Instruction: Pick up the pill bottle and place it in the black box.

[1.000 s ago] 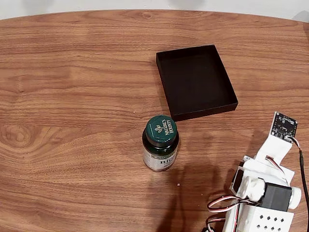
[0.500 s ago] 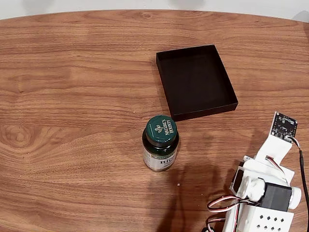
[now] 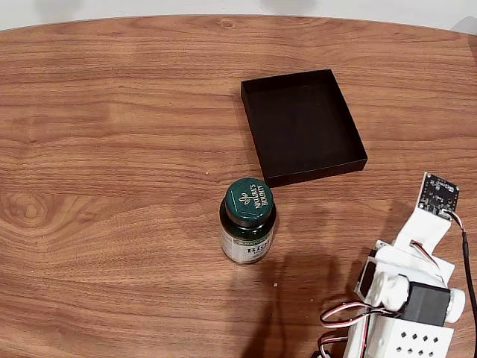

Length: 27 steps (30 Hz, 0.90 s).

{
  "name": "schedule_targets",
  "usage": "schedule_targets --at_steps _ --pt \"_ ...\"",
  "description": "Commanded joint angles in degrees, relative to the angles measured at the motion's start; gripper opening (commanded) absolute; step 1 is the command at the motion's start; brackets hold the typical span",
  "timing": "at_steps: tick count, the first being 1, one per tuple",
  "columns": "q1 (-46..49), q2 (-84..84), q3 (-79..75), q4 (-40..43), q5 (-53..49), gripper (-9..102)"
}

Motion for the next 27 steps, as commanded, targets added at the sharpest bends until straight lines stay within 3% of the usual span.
schedule_targets --at_steps 1,13,15,19,27 --pt "0.6 -0.5 -1.0 8.7 -2.8 3" --pt "0.4 -0.5 -1.0 8.7 -2.6 6" --pt "-2.6 -0.5 -1.0 8.8 -2.4 13" --pt "-8.6 -0.5 -1.0 8.8 -2.8 13" --pt "-9.8 -0.5 -1.0 1.1 11.0 13"
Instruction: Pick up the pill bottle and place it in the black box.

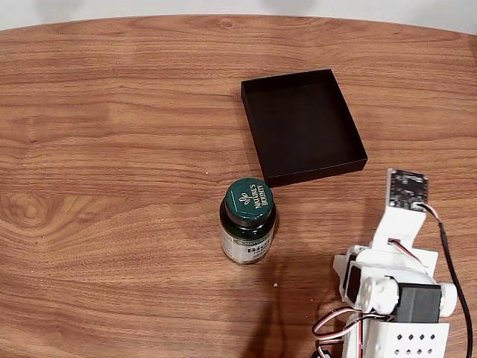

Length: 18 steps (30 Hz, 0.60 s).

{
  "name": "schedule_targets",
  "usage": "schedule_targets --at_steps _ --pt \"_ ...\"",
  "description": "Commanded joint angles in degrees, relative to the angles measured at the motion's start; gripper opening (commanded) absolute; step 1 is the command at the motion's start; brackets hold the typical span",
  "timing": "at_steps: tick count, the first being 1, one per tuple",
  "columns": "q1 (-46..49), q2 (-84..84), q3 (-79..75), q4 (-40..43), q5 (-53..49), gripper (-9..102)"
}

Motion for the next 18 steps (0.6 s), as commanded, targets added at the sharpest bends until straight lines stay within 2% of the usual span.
schedule_targets --at_steps 1,8,18 --pt "-0.7 -0.4 -1.0 -0.5 5.1 13" --pt "-3.3 -0.4 -1.0 -5.4 13.4 4" --pt "-17.0 -0.4 -1.0 -10.5 15.5 7"
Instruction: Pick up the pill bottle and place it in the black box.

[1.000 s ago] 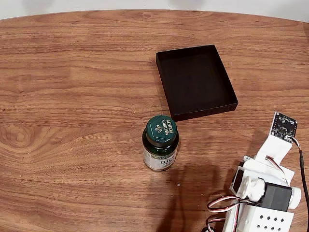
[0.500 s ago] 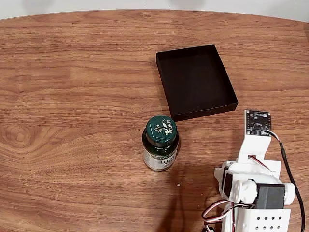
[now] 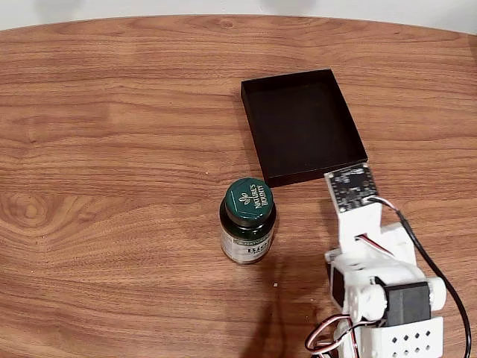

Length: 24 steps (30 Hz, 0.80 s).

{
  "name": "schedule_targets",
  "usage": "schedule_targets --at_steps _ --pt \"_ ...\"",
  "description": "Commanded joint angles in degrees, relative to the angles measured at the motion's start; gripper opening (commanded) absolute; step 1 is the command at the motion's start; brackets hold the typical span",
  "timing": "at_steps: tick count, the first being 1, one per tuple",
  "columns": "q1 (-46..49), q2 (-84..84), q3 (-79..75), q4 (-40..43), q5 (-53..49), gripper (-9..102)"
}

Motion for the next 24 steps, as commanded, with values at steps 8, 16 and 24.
schedule_targets --at_steps 8,16,24 --pt "-16.5 -0.2 -1.1 -3.1 -4.4 13" --pt "-22.7 0.0 -1.1 -6.9 -6.9 29" --pt "-22.6 0.0 -1.1 -11.5 -9.1 42"
